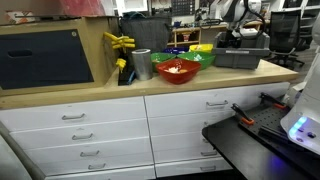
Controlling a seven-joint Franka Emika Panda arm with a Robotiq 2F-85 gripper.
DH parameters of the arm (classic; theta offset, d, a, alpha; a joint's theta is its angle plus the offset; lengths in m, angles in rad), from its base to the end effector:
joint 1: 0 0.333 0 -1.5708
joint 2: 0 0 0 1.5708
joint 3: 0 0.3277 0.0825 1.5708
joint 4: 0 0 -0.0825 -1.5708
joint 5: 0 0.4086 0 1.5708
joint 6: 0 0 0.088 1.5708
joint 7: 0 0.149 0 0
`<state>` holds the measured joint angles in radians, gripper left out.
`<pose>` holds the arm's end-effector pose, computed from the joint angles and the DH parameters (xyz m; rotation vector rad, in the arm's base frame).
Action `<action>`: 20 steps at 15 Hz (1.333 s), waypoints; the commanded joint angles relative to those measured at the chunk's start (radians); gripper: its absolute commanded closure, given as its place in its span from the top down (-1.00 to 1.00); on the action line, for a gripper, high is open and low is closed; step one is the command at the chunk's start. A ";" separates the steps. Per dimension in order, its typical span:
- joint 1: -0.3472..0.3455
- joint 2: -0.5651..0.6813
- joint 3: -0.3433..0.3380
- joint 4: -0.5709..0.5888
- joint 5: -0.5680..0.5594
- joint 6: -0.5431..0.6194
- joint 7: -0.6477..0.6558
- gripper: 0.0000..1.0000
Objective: Remove the white paper object from the grey bucket and put it in the yellow bowl
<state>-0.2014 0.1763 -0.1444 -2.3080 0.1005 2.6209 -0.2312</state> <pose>0.5276 -0.1917 0.2335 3.1090 -0.3031 0.2226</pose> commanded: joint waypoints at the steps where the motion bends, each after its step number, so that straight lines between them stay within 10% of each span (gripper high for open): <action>1: -0.009 0.026 0.019 0.000 0.039 0.060 -0.016 0.40; 10: -0.022 0.033 0.035 0.009 0.060 0.097 -0.026 -0.94; 20: 0.009 -0.101 -0.075 0.021 -0.237 -0.086 0.173 -0.93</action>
<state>-0.2121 0.1630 -0.1867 -2.2921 -0.0423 2.6478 -0.1261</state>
